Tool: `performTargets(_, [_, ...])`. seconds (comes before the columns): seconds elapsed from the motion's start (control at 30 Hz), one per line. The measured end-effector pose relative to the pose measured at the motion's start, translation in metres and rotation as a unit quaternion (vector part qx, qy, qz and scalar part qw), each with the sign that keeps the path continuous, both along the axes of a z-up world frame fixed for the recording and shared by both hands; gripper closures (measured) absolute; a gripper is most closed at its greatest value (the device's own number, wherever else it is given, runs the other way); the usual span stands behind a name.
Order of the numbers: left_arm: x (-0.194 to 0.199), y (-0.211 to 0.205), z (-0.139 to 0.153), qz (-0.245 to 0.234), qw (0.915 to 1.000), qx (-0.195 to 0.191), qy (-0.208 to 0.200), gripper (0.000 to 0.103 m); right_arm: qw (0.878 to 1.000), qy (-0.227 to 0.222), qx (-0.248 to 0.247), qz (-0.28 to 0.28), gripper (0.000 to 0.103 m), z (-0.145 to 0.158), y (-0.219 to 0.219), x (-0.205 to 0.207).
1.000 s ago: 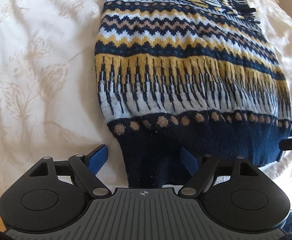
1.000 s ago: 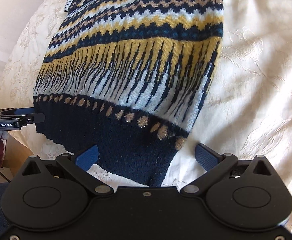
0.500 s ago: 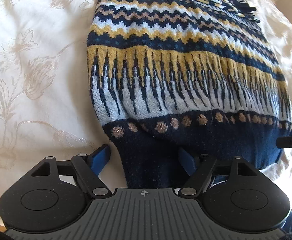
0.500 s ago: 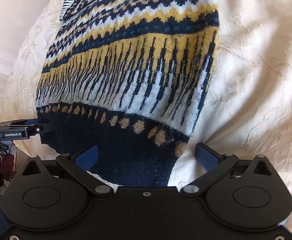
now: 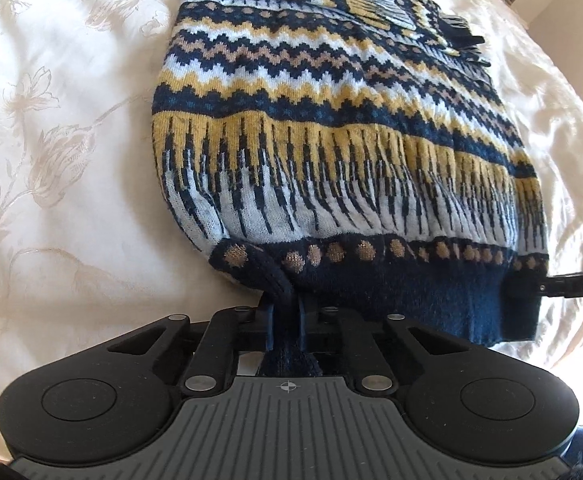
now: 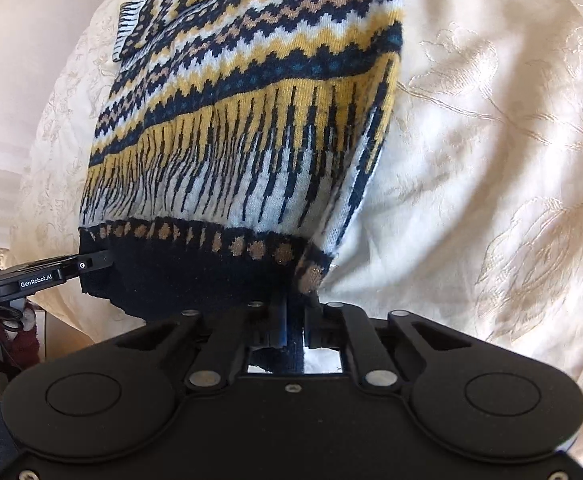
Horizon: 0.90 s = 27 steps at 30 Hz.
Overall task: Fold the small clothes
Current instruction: 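Lift the hem with both tools and fold it toward the collar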
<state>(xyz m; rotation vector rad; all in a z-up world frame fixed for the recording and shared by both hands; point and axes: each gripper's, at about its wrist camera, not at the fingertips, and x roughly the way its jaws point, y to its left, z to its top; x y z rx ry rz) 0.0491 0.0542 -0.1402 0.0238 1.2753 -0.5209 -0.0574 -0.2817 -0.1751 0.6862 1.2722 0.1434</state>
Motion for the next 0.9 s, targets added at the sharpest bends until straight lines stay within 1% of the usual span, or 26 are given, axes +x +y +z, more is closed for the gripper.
performTargets(0.1, [0.000, 0.002, 0.014, 0.003, 0.9999, -0.013, -0.010, 0.094, 1.000, -0.018, 0.012, 0.000, 0.091, 0.012, 0.001, 0.000])
performTargets(0.2, [0.004, 0.005, 0.034, 0.009, 0.9990, -0.035, -0.024, 0.094, 0.999, -0.047, 0.022, -0.006, 0.091, 0.030, -0.001, 0.005])
performTargets(0.4, [0.024, 0.002, 0.078, 0.020, 0.9942, -0.075, -0.074, 0.095, 0.993, -0.115, 0.025, -0.031, 0.091, 0.073, -0.009, 0.029])
performTargets(0.5, [0.040, -0.001, 0.094, 0.028, 0.9910, -0.084, -0.101, 0.095, 0.989, -0.143, 0.016, -0.045, 0.091, 0.091, -0.016, 0.044])
performTargets(0.67, [0.077, -0.008, 0.118, 0.046, 0.9828, -0.107, -0.143, 0.095, 0.980, -0.183, 0.009, -0.077, 0.091, 0.110, -0.035, 0.074])
performTargets(0.9, [0.134, -0.027, 0.139, 0.053, 0.9716, -0.133, -0.188, 0.095, 0.968, -0.221, -0.004, -0.123, 0.091, 0.124, -0.061, 0.131])
